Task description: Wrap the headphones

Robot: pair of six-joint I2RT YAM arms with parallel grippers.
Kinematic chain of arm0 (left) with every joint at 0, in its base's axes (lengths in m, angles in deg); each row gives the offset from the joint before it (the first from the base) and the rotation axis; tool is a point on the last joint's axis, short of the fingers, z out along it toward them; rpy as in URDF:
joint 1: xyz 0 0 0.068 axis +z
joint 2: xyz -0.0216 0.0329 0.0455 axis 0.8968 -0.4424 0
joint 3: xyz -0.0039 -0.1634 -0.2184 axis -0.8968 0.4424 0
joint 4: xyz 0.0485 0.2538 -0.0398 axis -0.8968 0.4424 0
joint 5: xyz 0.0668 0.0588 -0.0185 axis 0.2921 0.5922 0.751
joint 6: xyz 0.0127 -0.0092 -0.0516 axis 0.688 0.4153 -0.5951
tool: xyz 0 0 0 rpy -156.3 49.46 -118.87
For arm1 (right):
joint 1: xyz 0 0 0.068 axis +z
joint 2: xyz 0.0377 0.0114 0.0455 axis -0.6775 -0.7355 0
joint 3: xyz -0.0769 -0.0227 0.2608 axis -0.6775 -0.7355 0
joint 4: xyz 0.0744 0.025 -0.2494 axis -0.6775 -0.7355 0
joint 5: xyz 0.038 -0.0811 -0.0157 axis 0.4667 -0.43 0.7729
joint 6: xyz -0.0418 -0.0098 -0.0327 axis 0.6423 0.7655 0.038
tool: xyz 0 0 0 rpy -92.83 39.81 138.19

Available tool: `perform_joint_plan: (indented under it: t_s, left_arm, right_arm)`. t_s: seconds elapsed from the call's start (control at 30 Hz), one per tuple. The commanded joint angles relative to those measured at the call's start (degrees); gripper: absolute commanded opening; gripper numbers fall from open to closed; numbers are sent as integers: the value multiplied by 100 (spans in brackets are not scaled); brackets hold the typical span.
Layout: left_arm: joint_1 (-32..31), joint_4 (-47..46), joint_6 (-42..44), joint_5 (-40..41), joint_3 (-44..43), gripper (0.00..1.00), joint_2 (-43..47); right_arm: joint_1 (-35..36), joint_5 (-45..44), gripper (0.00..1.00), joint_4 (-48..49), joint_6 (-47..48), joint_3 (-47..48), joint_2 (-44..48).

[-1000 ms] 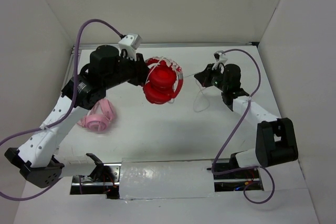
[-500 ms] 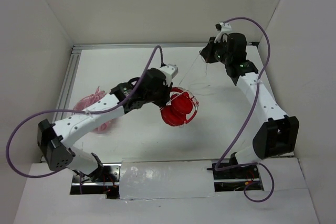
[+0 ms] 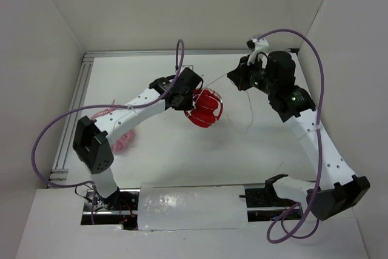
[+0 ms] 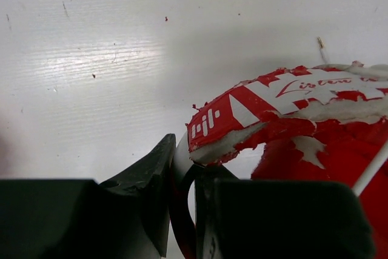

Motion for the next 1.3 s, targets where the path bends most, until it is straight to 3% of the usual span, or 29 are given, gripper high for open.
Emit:
perform_joint_plan:
  t_s: [0.0, 0.2, 0.4, 0.67, 0.87, 1.0, 1.27]
  left_arm:
    - [230, 1569, -609, 581, -525, 0, -683]
    - [924, 1525, -600, 46, -1387, 0, -1274]
    - [1365, 1947, -960, -26, -2346, 0, -1748]
    - [1286, 2054, -1119, 18, -2568, 0, -1653]
    - [1347, 2053, -1154, -7, -2497, 0, -1547]
    - [1487, 1947, -1181, -140, -2453, 0, -1415]
    - [1628, 1227, -1294, -684, -2022, 0, -686]
  right_arm:
    - [207, 133, 0, 477, 12, 142, 455]
    - [1155, 573, 0, 493, -488, -252, 613]
    - [2052, 1232, 0, 1371, -797, -833, 702]
    - [2616, 285, 0, 1514, -1209, 290, -703]
    - [2722, 1056, 0, 1584, -1131, 652, -1038]
    - [2889, 1409, 0, 1575, -1043, -93, -846]
    - [3187, 2024, 2, 2891, -964, -1868, -502]
